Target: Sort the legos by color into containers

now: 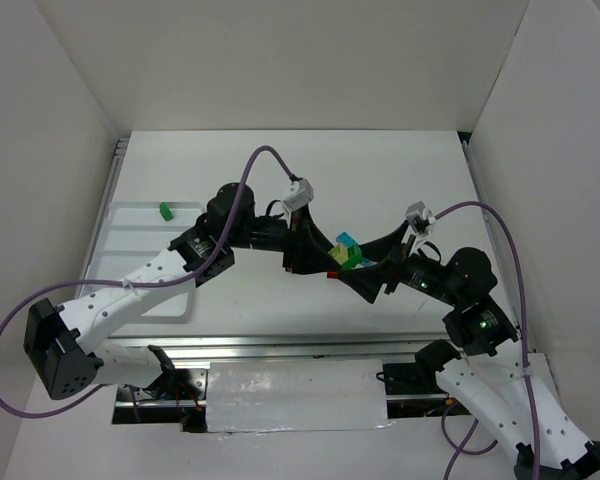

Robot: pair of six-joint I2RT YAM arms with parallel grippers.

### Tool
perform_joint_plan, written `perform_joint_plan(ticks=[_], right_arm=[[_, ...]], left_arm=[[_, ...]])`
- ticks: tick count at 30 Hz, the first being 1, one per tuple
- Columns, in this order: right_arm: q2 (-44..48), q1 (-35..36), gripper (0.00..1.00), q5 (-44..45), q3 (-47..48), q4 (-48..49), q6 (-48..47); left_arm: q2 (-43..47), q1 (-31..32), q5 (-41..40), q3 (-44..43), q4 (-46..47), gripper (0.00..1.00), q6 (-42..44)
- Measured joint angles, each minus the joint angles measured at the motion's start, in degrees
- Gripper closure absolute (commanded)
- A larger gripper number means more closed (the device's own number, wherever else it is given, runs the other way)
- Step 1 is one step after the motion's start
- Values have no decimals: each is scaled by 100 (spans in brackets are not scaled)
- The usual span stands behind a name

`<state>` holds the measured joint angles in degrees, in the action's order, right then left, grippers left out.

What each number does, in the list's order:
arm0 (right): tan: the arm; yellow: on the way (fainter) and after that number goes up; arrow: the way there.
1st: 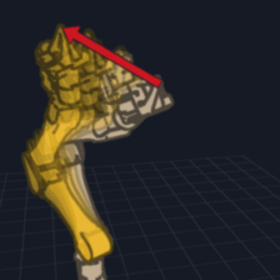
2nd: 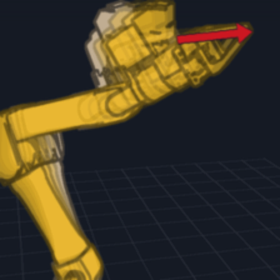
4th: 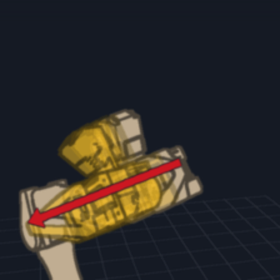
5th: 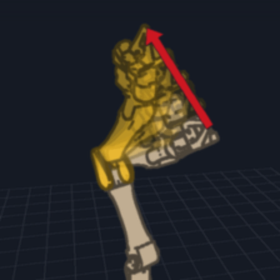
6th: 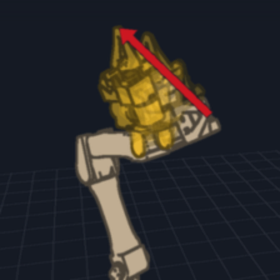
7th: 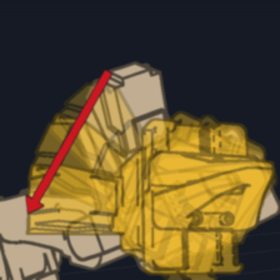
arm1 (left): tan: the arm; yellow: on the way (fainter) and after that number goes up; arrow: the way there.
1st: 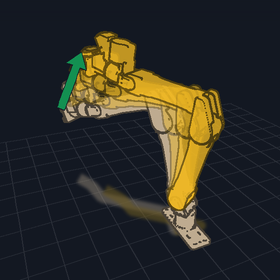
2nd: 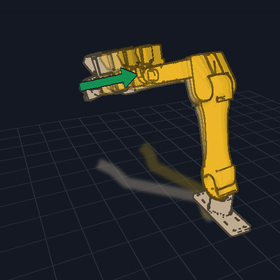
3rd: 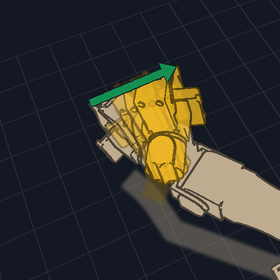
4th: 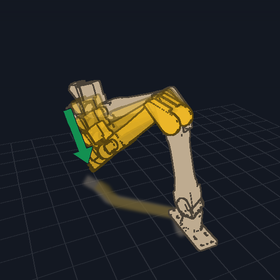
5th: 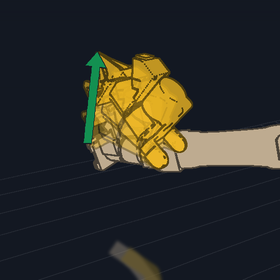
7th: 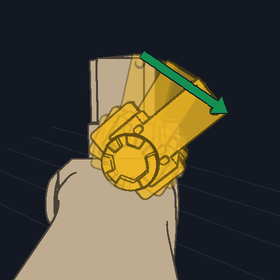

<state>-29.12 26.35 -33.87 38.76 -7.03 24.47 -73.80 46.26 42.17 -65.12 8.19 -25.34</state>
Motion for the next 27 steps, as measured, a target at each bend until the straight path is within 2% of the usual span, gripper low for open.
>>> perform_joint_plan(ticks=[8,19,22,25,26,27], right_arm=[[-66,-2,12,-509,13,470,39],[-175,-31,20,-1141,24,1027,275],[-186,-42,27,-1158,33,1047,317],[-195,-42,48,-1239,55,1073,369],[-205,-44,70,-1296,59,1110,389],[-221,-44,81,-1388,63,1169,437]], left_arm=[[254,-39,686,267,608,100,-772],[323,-37,1082,278,535,100,-756],[323,-37,1097,278,420,100,-669],[323,-37,1060,278,358,100,-588],[323,-39,1034,278,328,100,-566],[323,-46,999,278,289,100,-494]])
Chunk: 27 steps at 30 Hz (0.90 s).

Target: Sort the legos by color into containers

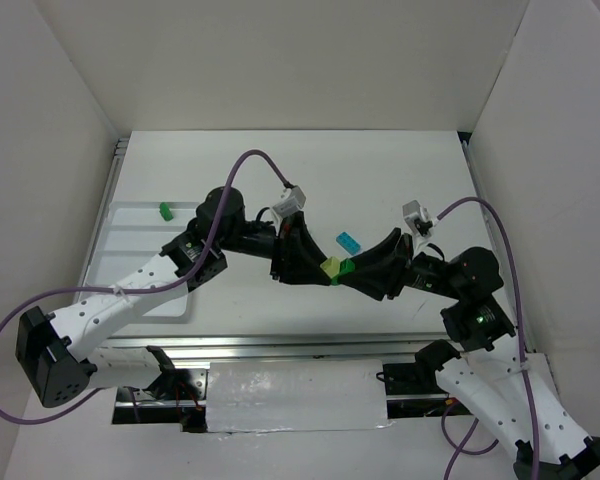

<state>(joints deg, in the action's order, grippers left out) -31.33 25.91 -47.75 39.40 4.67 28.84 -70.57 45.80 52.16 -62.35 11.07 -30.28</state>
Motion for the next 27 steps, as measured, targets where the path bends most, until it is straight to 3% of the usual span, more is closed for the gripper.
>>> perform_joint_plan(ticks=[2,15,22,27], right_arm=[[-48,-4,100,-79,7,37,79],[-417,-216,100,-734,133,-516,-793],[-896,-249,100,-586,155,-1025,-1073],[-1115,-256,100,439,232,-1434,-903]], left_arm=[[11,-9,20,0,-15,100,39],[258,-343,111,-2,-435,100,153],[640,-1200,35,-4,-540,100,111],[761,-2533,-1226,-55,-1447,100,20]])
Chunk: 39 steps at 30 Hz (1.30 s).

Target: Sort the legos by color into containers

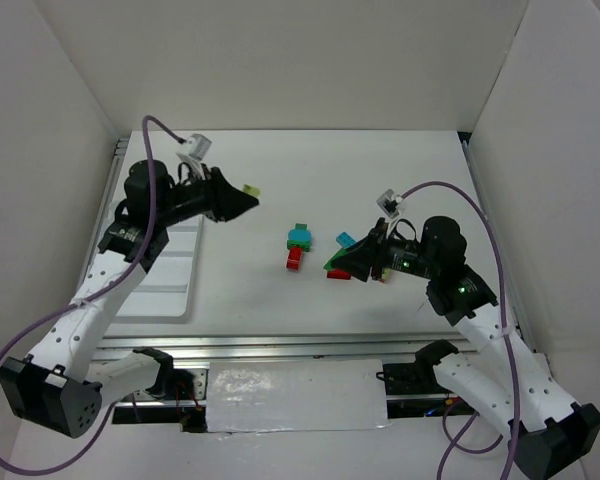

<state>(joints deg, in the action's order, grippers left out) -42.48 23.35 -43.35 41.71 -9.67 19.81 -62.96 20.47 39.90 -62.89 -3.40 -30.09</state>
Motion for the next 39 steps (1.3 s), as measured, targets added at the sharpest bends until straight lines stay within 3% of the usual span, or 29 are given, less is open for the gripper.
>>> perform_joint_plan(ticks=[6,11,20,31,32,33,39], right_arm=[[-9,0,100,997,70,-197,374],[76,0,100,1163,68,-190,623],[140,2,100,1150,37,-192,695],[-7,2,100,1043,-92,-127,741],[-22,2,100,1027,-92,-116,741],[-33,2,100,1012,-92,-114,739],[-98,2,100,968,-92,-114,737]], left_arm=[[-24,-1397,-2605,39,-1172,100,-337],[-389,-2122,-3888,249,-1384,100,-769],[-1440,-2942,-4782,918,-1248,100,-1502],[-2273,-2966,-5058,1169,-863,99,-1982],[-2385,-2968,-5056,1172,-848,97,-1985],[-2470,-2970,-5053,1180,-826,85,-1987],[-2625,-2970,-5005,1268,-706,50,-1980]])
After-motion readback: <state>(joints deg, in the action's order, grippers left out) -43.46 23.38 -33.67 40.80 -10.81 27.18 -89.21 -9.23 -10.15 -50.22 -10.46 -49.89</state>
